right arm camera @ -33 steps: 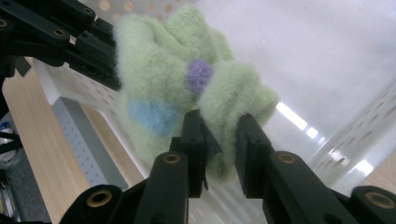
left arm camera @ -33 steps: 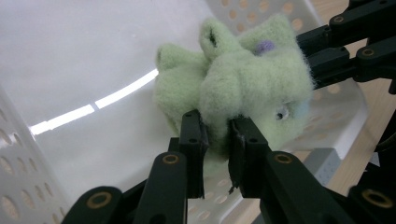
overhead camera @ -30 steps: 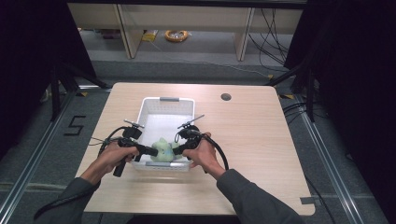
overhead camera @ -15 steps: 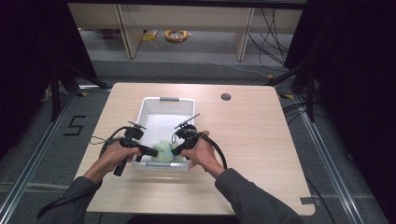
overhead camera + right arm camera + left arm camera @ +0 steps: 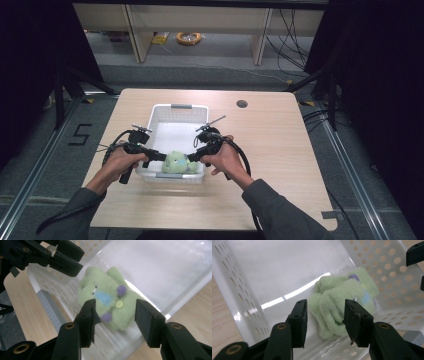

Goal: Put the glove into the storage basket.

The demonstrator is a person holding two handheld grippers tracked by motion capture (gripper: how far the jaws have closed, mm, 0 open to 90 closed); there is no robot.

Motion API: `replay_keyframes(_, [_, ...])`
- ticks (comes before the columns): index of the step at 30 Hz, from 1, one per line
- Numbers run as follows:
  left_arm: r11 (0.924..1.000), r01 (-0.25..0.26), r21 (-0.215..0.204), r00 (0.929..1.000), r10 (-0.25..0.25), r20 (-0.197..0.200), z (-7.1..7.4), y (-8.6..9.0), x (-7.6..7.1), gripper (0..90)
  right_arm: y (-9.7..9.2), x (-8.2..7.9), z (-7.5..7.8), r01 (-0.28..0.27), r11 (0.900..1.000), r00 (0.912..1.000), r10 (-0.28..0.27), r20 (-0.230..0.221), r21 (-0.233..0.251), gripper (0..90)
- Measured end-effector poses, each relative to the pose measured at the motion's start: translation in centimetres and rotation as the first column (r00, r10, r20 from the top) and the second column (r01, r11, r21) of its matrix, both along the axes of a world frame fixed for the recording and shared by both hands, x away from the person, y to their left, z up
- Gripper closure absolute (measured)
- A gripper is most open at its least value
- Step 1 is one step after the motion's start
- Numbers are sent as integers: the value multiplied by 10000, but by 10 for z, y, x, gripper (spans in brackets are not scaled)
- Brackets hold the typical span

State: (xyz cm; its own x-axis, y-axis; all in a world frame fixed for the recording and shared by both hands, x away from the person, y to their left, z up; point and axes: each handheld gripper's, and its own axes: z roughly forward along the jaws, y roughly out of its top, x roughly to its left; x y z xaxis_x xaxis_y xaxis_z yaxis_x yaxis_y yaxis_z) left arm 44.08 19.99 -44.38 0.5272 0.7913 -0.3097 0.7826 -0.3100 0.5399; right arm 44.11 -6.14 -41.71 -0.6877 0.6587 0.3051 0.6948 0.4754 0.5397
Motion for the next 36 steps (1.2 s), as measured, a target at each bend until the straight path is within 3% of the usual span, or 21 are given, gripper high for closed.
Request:
replay_keyframes(3, [9999,13,-146,10000,-12,86,3,0,-1,516,-6,-2,3,22,10000,10000,-22,62,36,519])
replay_keyframes(4, [9997,-89,-237,9999,92,125,4,-1,-2,511,-7,-3,4,264,9996,9996,-265,-135,-43,517])
replay_keyframes(5, [9999,-53,-161,9998,56,180,6,0,-2,505,-8,-3,4,49,9999,10000,-48,-37,139,512])
replay_keyframes(9, [9988,-301,-399,9990,313,319,11,-1,-6,467,-15,-6,8,66,9997,10000,-65,-53,236,501])
replay_keyframes(10, [9967,-516,-629,9982,535,282,12,-3,-7,443,-17,-7,8,-55,9992,9999,52,91,395,494])
replay_keyframes(11, [9973,-352,-645,9988,374,329,14,-2,-9,430,-19,-6,8,-286,9985,9994,275,230,472,490])
replay_keyframes(12, [9967,-354,-737,9986,382,375,15,-2,-10,427,-21,-8,11,153,9994,9999,-154,42,312,481])
replay_keyframes(13, [9964,-351,-772,9985,382,399,16,-3,-11,420,-22,-7,9,-200,9977,9990,173,411,647,475])
replay_keyframes(15, [9949,-254,-974,9989,291,368,18,-5,-15,396,-25,-9,12,-102,9967,9996,80,279,802,465])
replay_keyframes(16, [9936,-278,-1094,9989,316,334,19,-6,-18,378,-29,-9,12,-297,9962,9983,255,520,816,453])
replay_keyframes(19, [9914,-386,-1247,9986,429,320,20,-10,-25,342,-35,-13,13,-174,9957,9986,127,514,909,428])
replay_keyframes(20, [9933,-292,-1115,9989,331,332,21,-10,-27,334,-37,-15,14,-113,9951,9987,64,501,984,424])
replay_keyframes(22, [9898,-295,-1395,9986,352,386,23,-13,-32,320,-42,-16,14,-116,9945,9979,48,649,1039,409])
replay_keyframes(23, [9885,-228,-1497,9988,290,395,24,-15,-36,318,-44,-19,15,-8,9928,9989,-48,457,1198,404])
replay_keyframes(26, [9871,-125,-1596,9986,207,493,26,-18,-43,300,-53,-22,16,-173,9914,9967,68,815,1297,379])
replay_keyframes(30, [9852,-17,-1712,9979,128,638,27,-22,-53,281,-61,-28,17,-138,9884,9975,32,704,1512,366])
replay_keyframes(36, [9792,112,-2025,9965,59,833,28,-31,-69,263,-73,-35,19,-162,9888,9954,19,956,1487,351])
